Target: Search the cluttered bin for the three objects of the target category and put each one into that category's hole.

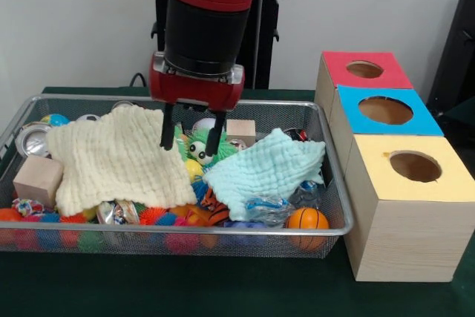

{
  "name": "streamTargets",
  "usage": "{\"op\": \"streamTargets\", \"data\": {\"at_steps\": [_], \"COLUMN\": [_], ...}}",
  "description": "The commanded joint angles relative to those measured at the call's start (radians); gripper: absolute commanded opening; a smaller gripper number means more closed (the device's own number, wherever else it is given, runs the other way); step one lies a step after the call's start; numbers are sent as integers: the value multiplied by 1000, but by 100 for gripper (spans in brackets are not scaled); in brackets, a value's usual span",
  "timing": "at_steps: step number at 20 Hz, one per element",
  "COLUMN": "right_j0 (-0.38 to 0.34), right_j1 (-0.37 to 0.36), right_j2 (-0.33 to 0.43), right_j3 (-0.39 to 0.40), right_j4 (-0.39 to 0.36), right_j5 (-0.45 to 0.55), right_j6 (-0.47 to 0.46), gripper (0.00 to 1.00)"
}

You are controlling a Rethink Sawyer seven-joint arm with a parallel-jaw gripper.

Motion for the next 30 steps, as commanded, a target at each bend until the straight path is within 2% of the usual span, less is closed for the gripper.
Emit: {"op": "streamTargets", "data": {"at_steps": [1,11,17,25,30], "right_j0": [-47,-142,-198,-295,-301], "right_j1": [62,134,172,185,184], "right_j2": [90,162,213,312,320], "right_j3": [10,34,41,-22,-45], "right_j4": [-127,-204,-238,-264,-263], "right_j5": [-117,-230,-254,-163,-130], "right_j6": [-295,-347,-377,-574,-611], "gripper": [100,100,100,100,100]}}
